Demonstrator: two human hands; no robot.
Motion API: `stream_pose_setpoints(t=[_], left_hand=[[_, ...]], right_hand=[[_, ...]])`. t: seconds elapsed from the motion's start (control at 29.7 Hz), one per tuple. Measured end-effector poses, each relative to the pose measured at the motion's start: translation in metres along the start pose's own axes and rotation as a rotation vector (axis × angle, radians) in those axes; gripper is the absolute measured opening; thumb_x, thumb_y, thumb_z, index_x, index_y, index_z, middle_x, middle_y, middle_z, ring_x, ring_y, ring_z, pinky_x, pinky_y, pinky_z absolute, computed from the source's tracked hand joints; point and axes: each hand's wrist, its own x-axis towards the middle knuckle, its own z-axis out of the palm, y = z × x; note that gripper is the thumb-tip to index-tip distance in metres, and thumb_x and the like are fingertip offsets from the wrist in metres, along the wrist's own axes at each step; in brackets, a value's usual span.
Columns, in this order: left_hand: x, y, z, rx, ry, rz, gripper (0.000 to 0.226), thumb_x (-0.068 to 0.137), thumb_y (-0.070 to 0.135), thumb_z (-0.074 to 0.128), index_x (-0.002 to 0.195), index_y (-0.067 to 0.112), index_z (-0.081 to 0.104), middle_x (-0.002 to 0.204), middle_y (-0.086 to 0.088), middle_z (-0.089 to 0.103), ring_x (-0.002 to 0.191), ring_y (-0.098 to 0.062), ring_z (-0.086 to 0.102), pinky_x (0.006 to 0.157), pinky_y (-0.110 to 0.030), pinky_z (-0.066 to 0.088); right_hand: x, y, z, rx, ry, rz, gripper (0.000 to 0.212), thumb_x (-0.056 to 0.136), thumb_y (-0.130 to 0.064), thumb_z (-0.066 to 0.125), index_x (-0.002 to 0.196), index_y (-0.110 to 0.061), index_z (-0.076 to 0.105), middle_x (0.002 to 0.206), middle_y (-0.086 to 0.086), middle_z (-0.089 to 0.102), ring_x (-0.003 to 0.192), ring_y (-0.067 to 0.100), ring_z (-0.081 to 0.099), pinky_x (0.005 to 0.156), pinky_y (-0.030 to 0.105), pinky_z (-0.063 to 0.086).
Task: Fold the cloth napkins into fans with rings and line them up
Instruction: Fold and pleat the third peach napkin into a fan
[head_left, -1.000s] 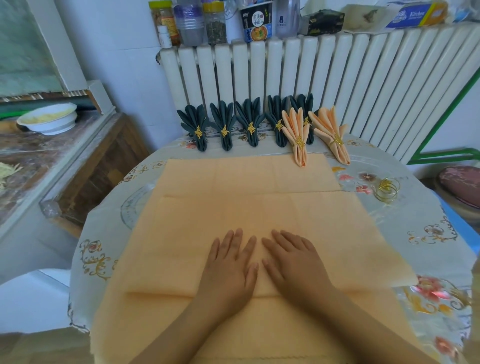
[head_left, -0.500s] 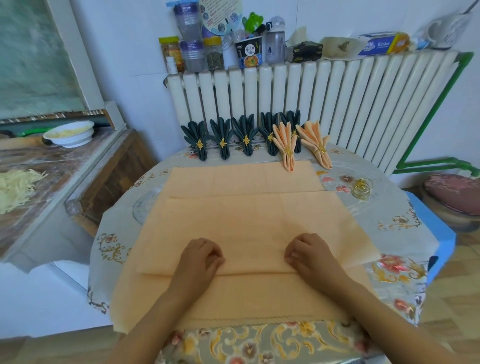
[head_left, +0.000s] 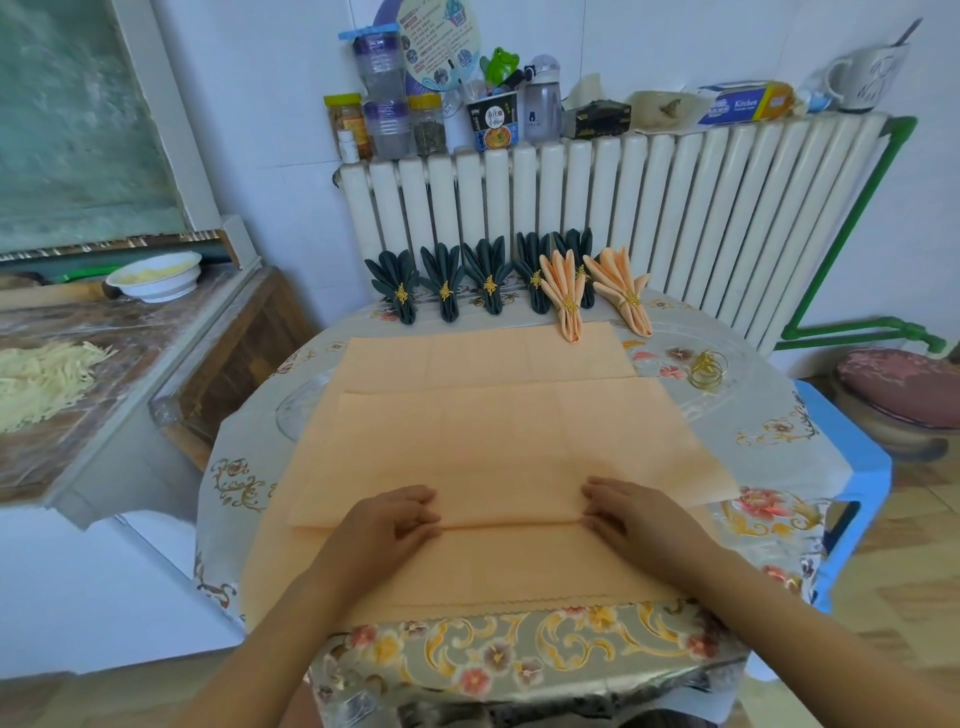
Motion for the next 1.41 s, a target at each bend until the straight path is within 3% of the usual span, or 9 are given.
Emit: stream_pose_setpoints(t=[0.1,0.27,0.44,0.74,0.94,1.04,1.15,1.25,1.41], left_hand=[[-0.001,0.004,0.004,0.162,0.046,0.139,0.033,0.088,0.042,0.054,0.083,0.015,0.074,0.110,0.001,0.070,0.103,-0.008,0.065,0.089,-0.018,0.049],[-0.002,0.011,0.001,0.220,0.135,0.221,0.034,0.090,0.040,0.050,0.083,0.014,0.070,0.098,0.004,0.070,0.082,-0.009,0.067,0.069,-0.022,0.052],[-0.024,0.027,0.004,0.176,0.172,0.226,0.030,0.089,0.042,0.050,0.077,0.019,0.066,0.109,0.008,0.067,0.063,0.000,0.058,0.059,-0.018,0.048],[-0.051,0.041,0.011,0.228,0.129,0.266,0.022,0.085,0.041,0.054,0.071,0.026,0.063,0.102,0.016,0.068,0.061,0.002,0.058,0.053,-0.011,0.043],[-0.035,0.055,0.008,0.233,0.090,0.118,0.042,0.085,0.048,0.037,0.083,0.022,0.069,0.086,0.013,0.064,0.077,-0.006,0.058,0.063,-0.016,0.041],[-0.017,0.058,0.016,0.329,0.069,0.078,0.055,0.080,0.050,0.032,0.104,0.020,0.070,0.105,0.002,0.066,0.097,-0.021,0.063,0.081,-0.033,0.049],[-0.011,0.061,0.027,0.451,-0.213,-0.077,0.089,0.070,0.066,0.003,0.148,0.032,0.030,0.157,-0.004,0.022,0.146,-0.025,0.017,0.118,-0.040,0.013],[-0.013,0.062,0.030,0.503,-0.331,-0.118,0.088,0.067,0.068,-0.013,0.150,0.040,-0.003,0.161,0.001,-0.011,0.147,-0.018,-0.013,0.118,-0.037,-0.009],[-0.009,0.054,0.026,0.511,-0.346,-0.214,0.066,0.092,0.065,0.009,0.151,0.039,-0.004,0.160,0.006,-0.012,0.146,-0.014,-0.014,0.118,-0.040,-0.009]], right_hand=[[0.003,-0.005,-0.003,-0.097,-0.060,0.038,0.030,0.099,-0.032,0.042,0.109,-0.011,0.062,0.124,0.004,0.062,0.122,0.019,0.051,0.099,0.031,0.041],[0.003,-0.007,-0.006,-0.161,-0.036,0.057,0.033,0.101,-0.031,0.038,0.112,-0.011,0.061,0.119,0.004,0.063,0.113,0.020,0.056,0.092,0.034,0.042],[-0.022,-0.007,-0.010,-0.196,0.143,-0.003,0.039,0.090,-0.037,0.039,0.086,-0.015,0.071,0.090,-0.001,0.074,0.089,0.019,0.070,0.067,0.031,0.058],[-0.057,-0.010,-0.008,-0.161,0.108,-0.029,0.031,0.087,-0.037,0.043,0.081,-0.020,0.068,0.093,-0.007,0.074,0.094,0.013,0.069,0.071,0.029,0.058],[-0.035,-0.031,-0.010,-0.298,0.138,0.127,0.036,0.083,-0.046,0.039,0.064,-0.024,0.059,0.055,-0.006,0.057,0.051,0.013,0.056,0.045,0.024,0.040],[-0.010,-0.051,0.002,-0.302,0.080,0.145,0.036,0.082,-0.044,0.038,0.076,-0.021,0.065,0.070,-0.004,0.061,0.065,0.020,0.059,0.056,0.032,0.048],[0.014,-0.072,0.018,-0.204,-0.006,0.130,0.033,0.090,-0.040,0.044,0.107,-0.018,0.062,0.104,0.003,0.059,0.097,0.026,0.053,0.083,0.037,0.046],[0.036,-0.091,0.031,-0.119,-0.002,0.107,0.034,0.095,-0.033,0.040,0.123,-0.020,0.055,0.121,0.003,0.052,0.111,0.024,0.044,0.094,0.034,0.037],[0.042,-0.100,0.047,-0.097,-0.036,0.203,0.050,0.093,-0.043,0.022,0.138,-0.027,0.038,0.134,0.000,0.039,0.123,0.022,0.033,0.103,0.033,0.024]])
